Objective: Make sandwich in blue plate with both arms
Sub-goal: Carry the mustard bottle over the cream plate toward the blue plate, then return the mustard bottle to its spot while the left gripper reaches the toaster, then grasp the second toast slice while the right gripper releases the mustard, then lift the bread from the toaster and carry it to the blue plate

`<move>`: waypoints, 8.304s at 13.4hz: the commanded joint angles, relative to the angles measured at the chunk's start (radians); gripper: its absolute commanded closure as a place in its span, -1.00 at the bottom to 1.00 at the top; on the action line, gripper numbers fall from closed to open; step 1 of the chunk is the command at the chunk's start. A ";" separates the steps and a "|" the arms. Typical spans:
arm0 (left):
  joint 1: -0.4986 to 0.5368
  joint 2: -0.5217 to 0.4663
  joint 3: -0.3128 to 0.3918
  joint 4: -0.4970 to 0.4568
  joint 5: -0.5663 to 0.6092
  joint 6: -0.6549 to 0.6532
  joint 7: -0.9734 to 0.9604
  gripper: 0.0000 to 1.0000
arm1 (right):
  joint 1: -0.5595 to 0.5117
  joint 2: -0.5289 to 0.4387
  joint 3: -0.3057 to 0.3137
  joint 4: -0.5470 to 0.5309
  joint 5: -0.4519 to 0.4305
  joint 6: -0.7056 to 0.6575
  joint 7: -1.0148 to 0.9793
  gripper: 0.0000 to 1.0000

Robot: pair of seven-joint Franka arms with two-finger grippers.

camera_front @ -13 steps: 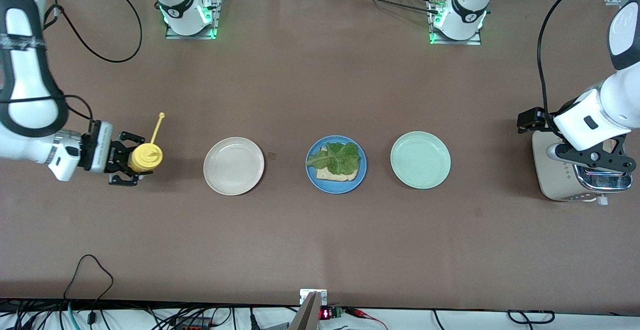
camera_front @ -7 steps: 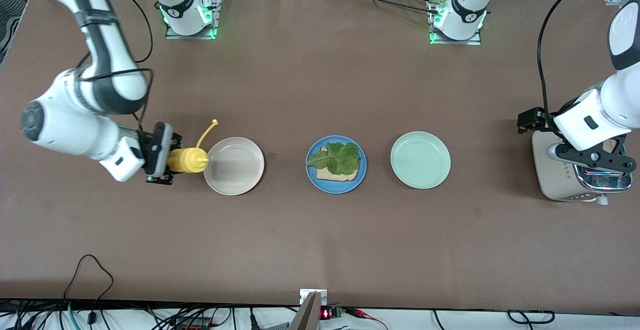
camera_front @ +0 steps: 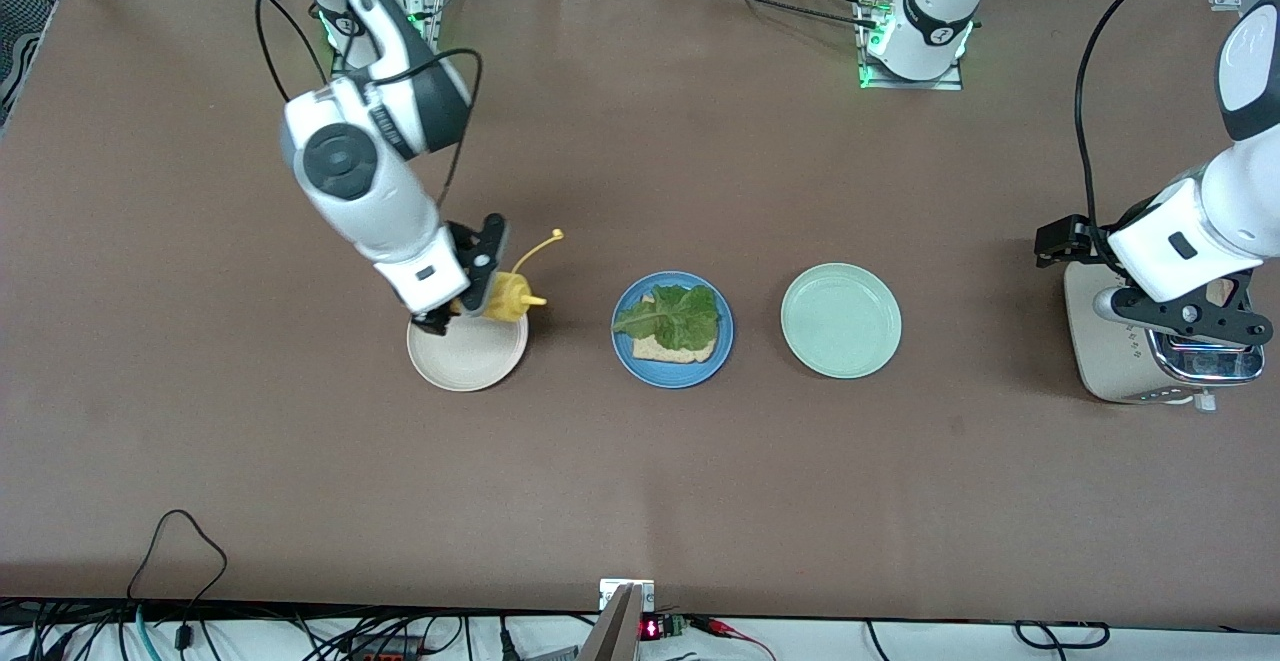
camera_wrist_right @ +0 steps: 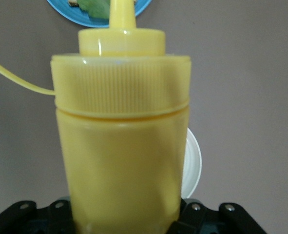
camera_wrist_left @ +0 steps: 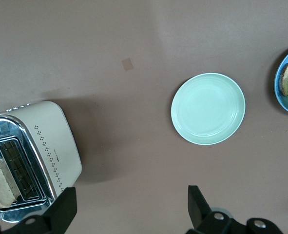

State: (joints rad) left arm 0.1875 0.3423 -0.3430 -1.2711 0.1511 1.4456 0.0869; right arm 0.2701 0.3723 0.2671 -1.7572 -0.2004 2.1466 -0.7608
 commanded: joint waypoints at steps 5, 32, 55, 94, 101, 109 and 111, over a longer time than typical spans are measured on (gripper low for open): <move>0.004 0.014 -0.004 0.033 -0.015 -0.017 -0.004 -1.00 | 0.210 0.083 -0.006 0.007 -0.224 0.004 0.260 1.00; 0.004 0.014 -0.001 0.033 -0.027 -0.017 -0.004 -1.00 | -0.484 -0.161 0.098 -0.021 0.454 -0.214 -0.784 1.00; 0.093 0.015 0.004 0.016 -0.008 -0.103 -0.009 -1.00 | -1.121 0.523 0.090 0.080 0.932 -0.605 -1.796 1.00; 0.509 -0.031 -0.158 -0.351 0.234 0.209 0.168 0.99 | -0.499 -0.210 -0.182 0.343 0.618 -0.709 -0.411 -1.00; 0.504 -0.045 -0.453 -0.183 0.216 -0.046 0.094 0.99 | -0.252 -0.283 -0.241 0.248 0.319 -0.605 0.281 -1.00; 0.153 0.097 -0.597 -0.180 0.072 -0.121 -0.204 0.99 | -0.195 -0.276 -0.328 0.222 0.248 -0.602 0.488 -1.00; 0.162 0.156 -0.593 -0.180 -0.103 0.005 -0.340 0.99 | -0.190 -0.276 -0.327 0.222 0.245 -0.614 0.494 -1.00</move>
State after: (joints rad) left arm 0.3288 0.4045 -0.9404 -1.4892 0.1724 1.3824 -0.1585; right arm 0.0667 0.1172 -0.0583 -1.5140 0.0622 1.5358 -0.2876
